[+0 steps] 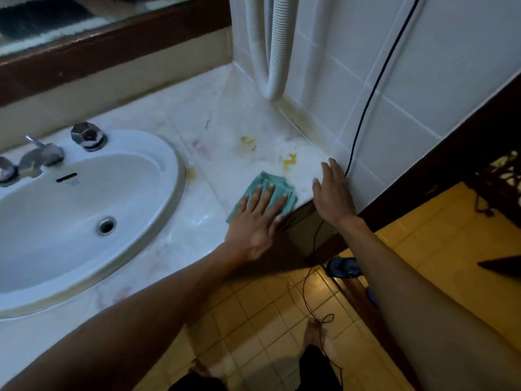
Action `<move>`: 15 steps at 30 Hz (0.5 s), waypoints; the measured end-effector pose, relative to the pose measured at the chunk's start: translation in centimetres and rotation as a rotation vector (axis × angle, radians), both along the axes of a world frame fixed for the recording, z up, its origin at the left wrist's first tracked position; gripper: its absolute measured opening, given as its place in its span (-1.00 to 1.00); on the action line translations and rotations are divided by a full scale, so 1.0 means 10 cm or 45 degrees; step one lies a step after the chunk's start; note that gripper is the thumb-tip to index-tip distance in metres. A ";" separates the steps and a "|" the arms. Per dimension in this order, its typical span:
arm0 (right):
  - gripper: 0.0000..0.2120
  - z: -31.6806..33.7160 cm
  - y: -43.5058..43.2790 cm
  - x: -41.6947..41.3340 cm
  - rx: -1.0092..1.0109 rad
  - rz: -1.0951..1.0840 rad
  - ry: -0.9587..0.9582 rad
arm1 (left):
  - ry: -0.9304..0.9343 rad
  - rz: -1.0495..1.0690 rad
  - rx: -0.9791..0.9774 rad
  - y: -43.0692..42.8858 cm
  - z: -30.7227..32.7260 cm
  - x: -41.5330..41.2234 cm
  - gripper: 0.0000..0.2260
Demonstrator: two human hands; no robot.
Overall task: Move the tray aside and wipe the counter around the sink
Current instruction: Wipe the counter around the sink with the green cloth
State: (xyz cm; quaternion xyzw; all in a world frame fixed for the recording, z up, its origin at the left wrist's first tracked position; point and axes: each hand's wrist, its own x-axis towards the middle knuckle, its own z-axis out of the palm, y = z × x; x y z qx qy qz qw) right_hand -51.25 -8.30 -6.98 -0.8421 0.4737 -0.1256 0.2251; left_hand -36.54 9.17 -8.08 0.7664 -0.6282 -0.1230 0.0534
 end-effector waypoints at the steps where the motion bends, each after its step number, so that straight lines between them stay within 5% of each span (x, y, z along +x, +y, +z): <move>1: -0.49 -0.01 0.00 0.00 0.026 -0.005 0.037 | -0.018 -0.155 -0.006 0.13 0.01 0.15 -0.52; 4: -0.45 -0.07 0.03 -0.10 0.080 -0.014 0.115 | -0.013 -0.399 0.017 0.21 0.05 0.69 -0.53; 11: -0.44 -0.14 0.14 -0.14 0.070 -0.101 0.117 | 0.147 0.312 -0.026 -1.06 0.03 0.33 -0.47; 15: -0.41 -0.15 0.14 -0.16 0.096 -0.113 0.126 | 0.100 0.037 0.016 -1.21 0.06 0.18 -0.49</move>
